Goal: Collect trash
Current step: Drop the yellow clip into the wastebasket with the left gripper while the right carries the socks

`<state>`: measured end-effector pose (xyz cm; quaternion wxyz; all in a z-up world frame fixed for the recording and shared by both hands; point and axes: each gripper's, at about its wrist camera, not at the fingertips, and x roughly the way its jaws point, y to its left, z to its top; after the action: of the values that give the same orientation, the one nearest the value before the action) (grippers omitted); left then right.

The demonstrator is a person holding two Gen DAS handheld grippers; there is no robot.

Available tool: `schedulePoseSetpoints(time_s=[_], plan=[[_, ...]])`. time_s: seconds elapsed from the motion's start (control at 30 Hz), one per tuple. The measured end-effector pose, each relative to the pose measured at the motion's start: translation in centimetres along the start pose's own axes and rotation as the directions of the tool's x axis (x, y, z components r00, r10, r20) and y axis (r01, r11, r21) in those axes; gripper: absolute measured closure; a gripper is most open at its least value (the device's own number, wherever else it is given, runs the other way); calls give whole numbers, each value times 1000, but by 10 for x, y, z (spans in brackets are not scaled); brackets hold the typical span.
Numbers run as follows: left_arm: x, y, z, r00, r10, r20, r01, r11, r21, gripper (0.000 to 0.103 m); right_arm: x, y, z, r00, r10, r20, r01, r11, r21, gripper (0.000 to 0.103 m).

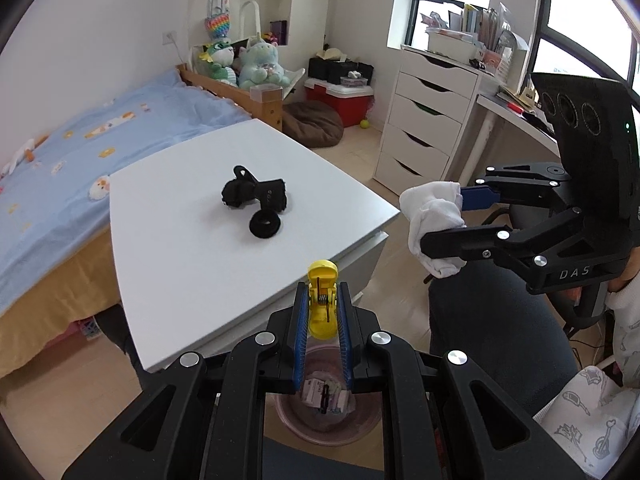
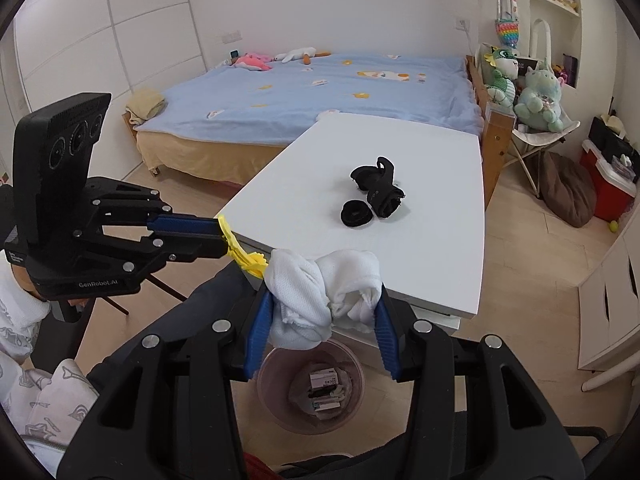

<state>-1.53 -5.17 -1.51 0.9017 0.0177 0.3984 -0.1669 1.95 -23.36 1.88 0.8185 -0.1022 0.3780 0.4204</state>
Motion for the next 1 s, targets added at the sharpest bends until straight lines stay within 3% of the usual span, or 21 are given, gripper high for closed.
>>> schedulePoseSetpoints(time_s=[0.37,0.4,0.5,0.53,0.6,0.73,1.0], plan=[[9,-19,-17,998,-35,-49,36,999,22,87,-8,2,-19,1000,10,-10,-9,1000,23,57],[10,-19,-18,998,-42,-52,44,999,24,80,-8,2,-19,1000,10,-11,-10,1000,24,57],[12,-18,-19,998,-44,-39,45,999,11,35,-9,1,-21,1000,10,-13,-9,1000,25,57],[12,-18,-20,998,-44,-34,44,999,2,24,-9,1,-22,1000,9,-13,-9,1000,26,57],[11,-15,-20,999,-31,-21,30,999,-16,13,-9,1,-23,1000,9,-13,-8,1000,27,57],[10,-10,-19,1000,3,-8,-4,999,-35,8,-9,2,-24,1000,10,-16,-9,1000,28,57],[3,-3,-18,997,66,27,-64,997,-53,8,-8,4,-25,1000,12,-17,-12,1000,25,57]])
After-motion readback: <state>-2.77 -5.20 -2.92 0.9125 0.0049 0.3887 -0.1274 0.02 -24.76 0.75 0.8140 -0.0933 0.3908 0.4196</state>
